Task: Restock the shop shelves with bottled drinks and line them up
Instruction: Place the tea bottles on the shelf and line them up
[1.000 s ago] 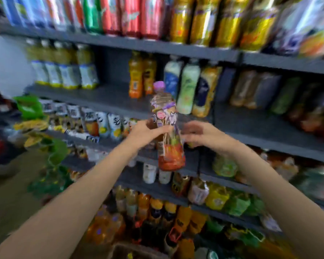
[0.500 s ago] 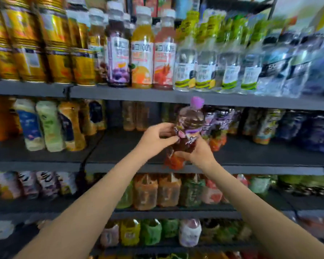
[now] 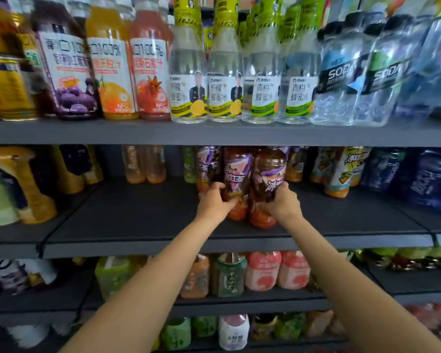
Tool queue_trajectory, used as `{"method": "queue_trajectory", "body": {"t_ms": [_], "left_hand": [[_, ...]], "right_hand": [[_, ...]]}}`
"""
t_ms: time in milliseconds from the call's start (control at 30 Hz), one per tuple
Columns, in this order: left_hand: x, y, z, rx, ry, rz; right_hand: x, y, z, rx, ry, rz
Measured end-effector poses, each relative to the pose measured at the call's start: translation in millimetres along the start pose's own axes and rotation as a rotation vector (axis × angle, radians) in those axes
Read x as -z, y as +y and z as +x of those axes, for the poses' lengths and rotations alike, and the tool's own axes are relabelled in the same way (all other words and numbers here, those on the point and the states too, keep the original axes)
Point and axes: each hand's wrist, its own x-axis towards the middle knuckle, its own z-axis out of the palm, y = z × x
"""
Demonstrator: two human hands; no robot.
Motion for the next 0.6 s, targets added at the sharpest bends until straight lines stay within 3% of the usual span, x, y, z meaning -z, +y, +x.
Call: {"method": "queue_trajectory", "body": {"t_ms": [133,367,467,533,600], "left_hand": [[-19.1,3.7,6.6,0.049,0.041,0.011],[-15.9,-11.0,9.1,-0.023,0.050,-0.024],[-11.9,-22.6,1.3,-0.051,0.128,-0.045],[-5.0,-33.9,-9.1,-0.067,0.231,-0.078],[7.3,-48.2,-25.2,-0.071,0.314,-0.142]], "right_hand": [[-13.7,0.4,7.8,-0.007,0.083,-0.020],[-21.4,3.3,16.6,0.007,0.086,0.032],[-30.5,4.0,2.1,0.152,0.352,0.172],[-38.9,-8.8,-14.0,0.358,0.533,0.223],[-51.3,-30.1,-32.6,0.563,0.540,0.245]]}}
